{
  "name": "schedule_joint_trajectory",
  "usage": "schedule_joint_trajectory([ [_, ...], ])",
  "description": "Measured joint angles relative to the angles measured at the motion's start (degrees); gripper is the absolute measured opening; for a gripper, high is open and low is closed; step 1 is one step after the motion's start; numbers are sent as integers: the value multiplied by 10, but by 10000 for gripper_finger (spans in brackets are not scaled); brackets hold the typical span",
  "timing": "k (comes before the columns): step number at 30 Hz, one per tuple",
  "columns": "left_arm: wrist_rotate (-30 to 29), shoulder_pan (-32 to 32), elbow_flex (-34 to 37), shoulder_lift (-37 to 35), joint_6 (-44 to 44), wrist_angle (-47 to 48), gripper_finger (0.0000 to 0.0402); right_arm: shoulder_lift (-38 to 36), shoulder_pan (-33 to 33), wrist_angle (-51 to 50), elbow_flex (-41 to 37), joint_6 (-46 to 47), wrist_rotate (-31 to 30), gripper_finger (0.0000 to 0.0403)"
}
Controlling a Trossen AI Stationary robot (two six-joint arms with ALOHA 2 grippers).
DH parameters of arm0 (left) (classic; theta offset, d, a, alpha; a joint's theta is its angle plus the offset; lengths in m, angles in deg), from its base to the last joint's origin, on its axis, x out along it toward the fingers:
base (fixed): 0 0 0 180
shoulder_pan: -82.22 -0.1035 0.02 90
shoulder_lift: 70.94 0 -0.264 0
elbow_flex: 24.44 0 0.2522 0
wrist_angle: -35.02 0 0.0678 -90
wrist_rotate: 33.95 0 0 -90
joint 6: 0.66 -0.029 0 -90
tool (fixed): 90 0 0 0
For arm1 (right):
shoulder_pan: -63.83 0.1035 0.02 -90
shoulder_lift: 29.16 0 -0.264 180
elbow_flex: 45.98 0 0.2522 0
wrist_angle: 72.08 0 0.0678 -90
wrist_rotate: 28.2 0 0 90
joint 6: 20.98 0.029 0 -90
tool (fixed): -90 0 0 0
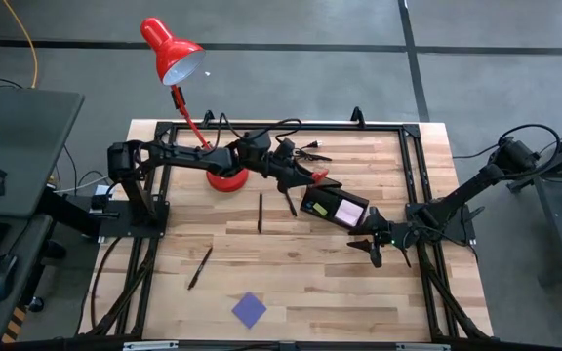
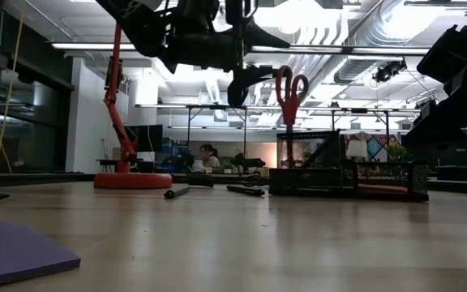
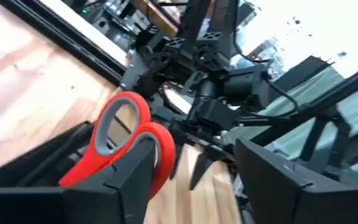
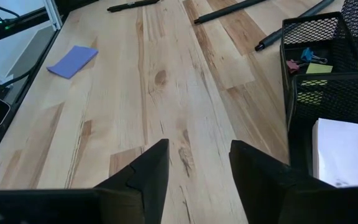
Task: Pick and place office supplies into organizer
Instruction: Put the red scissors into the desk organizer
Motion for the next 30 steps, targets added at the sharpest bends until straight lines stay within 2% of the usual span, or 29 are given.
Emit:
schedule_joint_trajectory([
  [5, -34, 0, 0, 0, -34, 29, 244, 0, 0, 0, 0, 0, 0, 167],
  [9, -14, 0, 0, 0, -64, 33, 253, 0, 0, 0, 0, 0, 0, 167],
  [16, -26, 4, 0, 0, -86, 61, 241, 0, 0, 0, 0, 0, 0, 161],
  [21, -39, 10, 0, -4, -91, 41, 233, 0, 0, 0, 0, 0, 0, 164],
  [25, -35, 18, -27, -4, -91, 46, 232, 0, 0, 0, 0, 0, 0, 169],
  [30, -15, 20, -53, -5, -107, 108, 232, 0, 0, 0, 0, 0, 0, 167],
])
